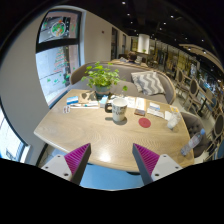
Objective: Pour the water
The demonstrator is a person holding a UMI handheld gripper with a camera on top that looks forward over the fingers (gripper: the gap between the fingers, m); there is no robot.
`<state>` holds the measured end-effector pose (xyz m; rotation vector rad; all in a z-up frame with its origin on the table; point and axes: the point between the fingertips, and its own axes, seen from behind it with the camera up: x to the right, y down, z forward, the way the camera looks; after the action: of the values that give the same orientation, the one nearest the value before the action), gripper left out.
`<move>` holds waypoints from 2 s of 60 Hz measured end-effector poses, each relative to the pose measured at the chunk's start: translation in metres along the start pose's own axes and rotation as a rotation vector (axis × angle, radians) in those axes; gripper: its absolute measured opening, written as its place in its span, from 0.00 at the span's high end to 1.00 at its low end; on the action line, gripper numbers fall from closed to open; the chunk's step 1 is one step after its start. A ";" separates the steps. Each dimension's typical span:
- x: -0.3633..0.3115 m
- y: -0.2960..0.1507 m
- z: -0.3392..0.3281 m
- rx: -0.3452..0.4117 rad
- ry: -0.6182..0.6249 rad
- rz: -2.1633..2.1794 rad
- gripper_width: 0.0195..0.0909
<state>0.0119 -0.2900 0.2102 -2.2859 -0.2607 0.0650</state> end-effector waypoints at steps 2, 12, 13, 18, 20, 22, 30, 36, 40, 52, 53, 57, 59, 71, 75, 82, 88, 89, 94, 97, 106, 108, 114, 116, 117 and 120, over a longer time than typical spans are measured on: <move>0.007 0.002 0.000 -0.004 0.013 0.007 0.08; 0.068 0.019 0.001 -0.016 0.042 0.047 0.08; 0.075 0.022 0.001 -0.017 0.045 0.050 0.08; 0.112 0.034 0.000 -0.015 0.062 0.063 0.08; 0.127 0.040 0.000 -0.016 0.069 0.070 0.08; 0.142 0.046 0.000 -0.014 0.075 0.078 0.08; 0.214 0.076 -0.003 -0.014 0.101 0.117 0.08; 0.275 0.098 -0.004 -0.012 0.129 0.139 0.08; 0.315 0.110 -0.001 -0.003 0.147 0.144 0.08; 0.415 0.127 0.023 0.048 0.172 0.157 0.08; 0.422 0.126 0.027 0.056 0.172 0.155 0.08; 0.447 0.122 0.041 0.085 0.183 0.147 0.08; 0.456 0.120 0.050 0.095 0.183 0.149 0.08; 0.480 0.104 0.100 0.155 0.141 0.201 0.08; 0.483 0.098 0.119 0.169 0.132 0.208 0.09; 0.482 0.100 0.142 0.166 0.110 0.212 0.28; 0.481 0.096 0.150 0.192 0.105 0.220 0.47; 0.482 0.096 0.150 0.196 0.107 0.219 0.47; 0.484 0.093 0.153 0.209 0.121 0.211 0.61; 0.486 0.093 0.153 0.222 0.128 0.209 0.67; 0.488 0.094 0.152 0.217 0.167 0.198 0.75; 0.487 0.094 0.152 0.212 0.173 0.194 0.75; 0.486 0.089 0.148 0.200 0.208 0.168 0.80; 0.484 0.088 0.148 0.198 0.218 0.161 0.80; 0.484 0.086 0.148 0.196 0.225 0.156 0.80; 0.481 0.077 0.144 0.195 0.254 0.137 0.80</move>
<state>0.4763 -0.1338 0.0748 -2.0880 0.0332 -0.1238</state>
